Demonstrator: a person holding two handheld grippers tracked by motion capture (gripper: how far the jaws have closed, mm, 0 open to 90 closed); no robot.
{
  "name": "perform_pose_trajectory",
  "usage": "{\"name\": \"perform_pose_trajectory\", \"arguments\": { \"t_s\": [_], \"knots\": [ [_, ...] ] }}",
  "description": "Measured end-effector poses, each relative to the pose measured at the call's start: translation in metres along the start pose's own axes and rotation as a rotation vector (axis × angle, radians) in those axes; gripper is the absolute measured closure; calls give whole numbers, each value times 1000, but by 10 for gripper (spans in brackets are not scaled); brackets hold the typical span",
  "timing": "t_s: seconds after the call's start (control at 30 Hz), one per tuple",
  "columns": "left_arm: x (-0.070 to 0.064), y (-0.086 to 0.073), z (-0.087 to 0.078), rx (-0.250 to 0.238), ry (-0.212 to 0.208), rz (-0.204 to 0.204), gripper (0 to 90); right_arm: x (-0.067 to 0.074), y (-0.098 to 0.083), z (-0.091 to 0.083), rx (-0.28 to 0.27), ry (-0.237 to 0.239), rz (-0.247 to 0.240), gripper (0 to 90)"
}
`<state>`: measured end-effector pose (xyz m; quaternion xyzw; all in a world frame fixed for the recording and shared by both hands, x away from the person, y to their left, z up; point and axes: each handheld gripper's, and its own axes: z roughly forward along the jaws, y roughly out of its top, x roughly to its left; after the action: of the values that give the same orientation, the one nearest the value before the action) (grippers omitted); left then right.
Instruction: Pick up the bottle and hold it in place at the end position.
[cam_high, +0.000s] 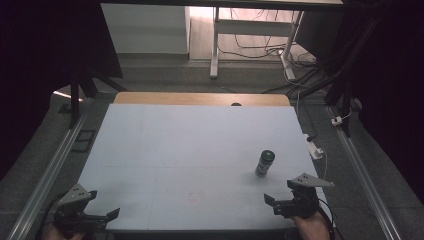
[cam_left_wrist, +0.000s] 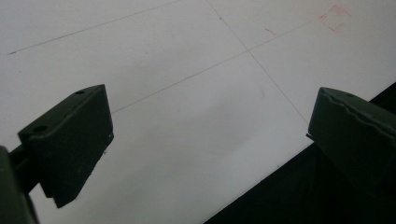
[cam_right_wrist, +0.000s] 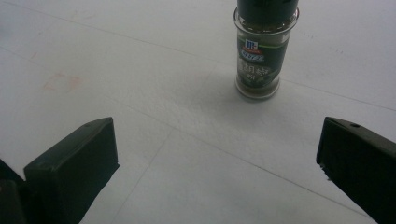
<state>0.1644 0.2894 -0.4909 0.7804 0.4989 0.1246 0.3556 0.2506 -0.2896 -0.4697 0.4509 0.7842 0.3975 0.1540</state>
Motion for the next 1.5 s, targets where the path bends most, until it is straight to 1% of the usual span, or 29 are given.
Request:
{"name": "perform_pose_trajectory", "arguments": {
  "t_s": [0.2, 0.33, 0.5, 0.67, 0.77, 0.9, 1.07, 1.17, 1.3, 1.5],
  "knots": [
    [0, 0, 0, 0, 1, 1, 10, -2, 4, 6, -14, 1, -4, 0],
    [0, 0, 1, 0, 2, 4, 10, -5, 8, 10, -17, 9, 8, 0],
    [0, 1, 1, 3, 1, 6, 10, -12, 12, 18, -27, 15, 27, 0],
    [-1, 1, 1, 4, 2, 8, 10, -16, 17, 24, -29, 7, 20, 0],
    [0, 1, 1, 4, 1, 7, 9, -19, 19, 28, -25, 14, 16, 0],
    [0, 1, 1, 4, 0, 7, 10, -22, 21, 36, -4, 18, 20, 0],
    [0, 1, 1, 4, -1, 8, 9, -26, 26, 46, 3, -8, 4, 0],
    [0, 1, 1, 4, -1, 7, 9, -28, 27, 53, 17, -30, -3, 0],
    [0, 1, 1, 5, -2, 5, 9, -33, 29, 60, 22, -23, -2, 0],
    [0, 1, 1, 6, -2, 5, 9, -37, 32, 73, 38, -25, -26, 0]
  ]
}}
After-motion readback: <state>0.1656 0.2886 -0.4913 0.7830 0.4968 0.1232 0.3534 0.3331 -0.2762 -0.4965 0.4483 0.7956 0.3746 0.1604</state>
